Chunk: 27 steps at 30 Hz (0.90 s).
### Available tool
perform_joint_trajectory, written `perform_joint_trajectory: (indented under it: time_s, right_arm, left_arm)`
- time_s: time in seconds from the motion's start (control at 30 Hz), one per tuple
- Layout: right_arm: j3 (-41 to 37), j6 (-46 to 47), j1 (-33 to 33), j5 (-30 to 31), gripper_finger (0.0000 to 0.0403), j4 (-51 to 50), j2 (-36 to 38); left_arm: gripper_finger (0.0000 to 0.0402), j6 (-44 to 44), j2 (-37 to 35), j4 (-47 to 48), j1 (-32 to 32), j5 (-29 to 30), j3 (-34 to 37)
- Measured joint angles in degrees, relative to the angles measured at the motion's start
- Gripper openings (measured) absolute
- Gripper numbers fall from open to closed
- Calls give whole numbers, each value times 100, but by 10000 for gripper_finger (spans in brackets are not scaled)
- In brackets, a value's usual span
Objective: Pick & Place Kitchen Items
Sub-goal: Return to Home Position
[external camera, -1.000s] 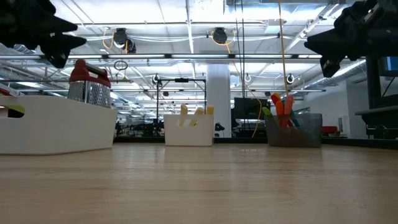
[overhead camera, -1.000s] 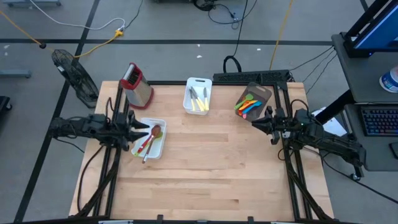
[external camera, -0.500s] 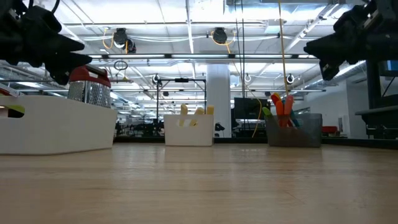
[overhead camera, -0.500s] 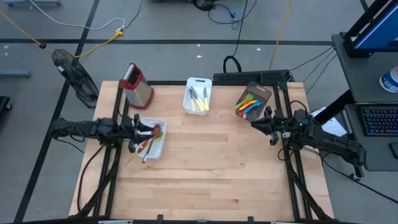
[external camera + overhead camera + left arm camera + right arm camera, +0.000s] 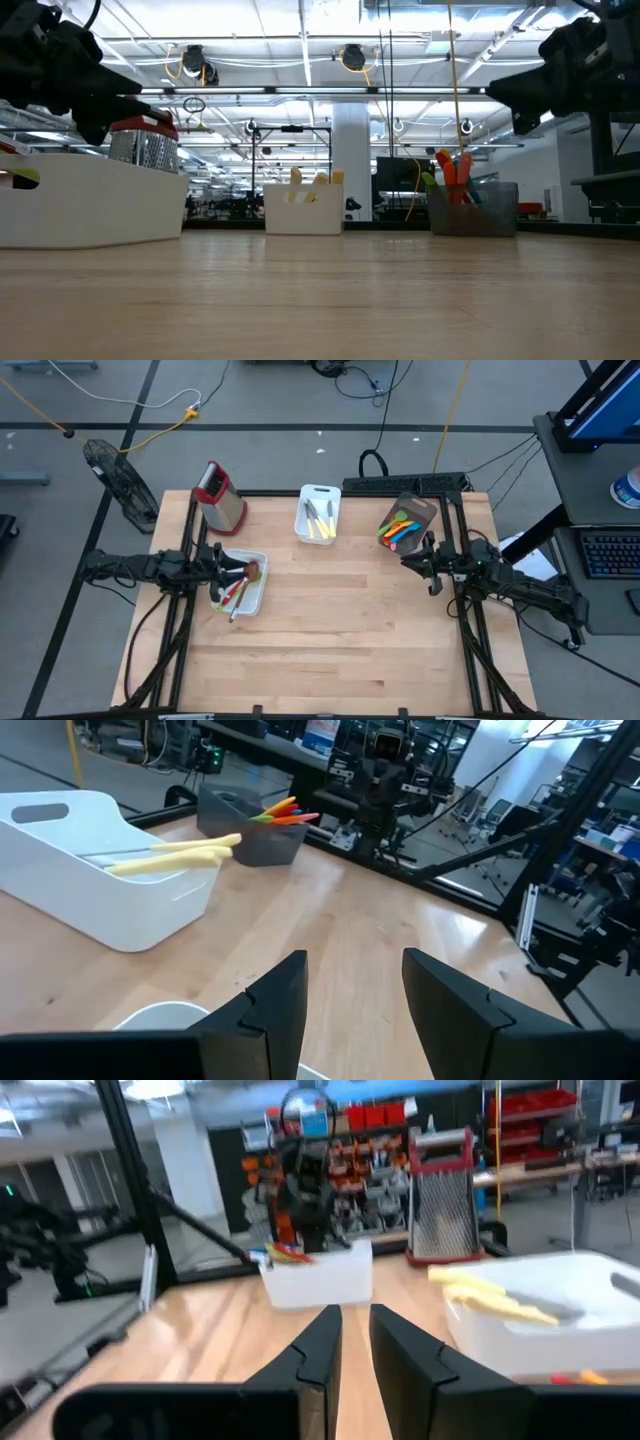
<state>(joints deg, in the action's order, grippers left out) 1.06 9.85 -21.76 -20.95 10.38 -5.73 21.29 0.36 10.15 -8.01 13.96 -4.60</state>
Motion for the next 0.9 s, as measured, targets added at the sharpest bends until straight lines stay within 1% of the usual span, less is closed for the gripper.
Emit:
perform_joint_trajectory:
  time_s: [0.13, 0.9]
  right_arm:
    - [-7, -112, 0, -9, 50, -221, -1]
    - [-21, -114, -2, -13, 50, -193, -1]
  left_arm:
    - [170, 24, 0, -7, 0, 1, 0]
    - [170, 1, 0, -13, 0, -14, 0]
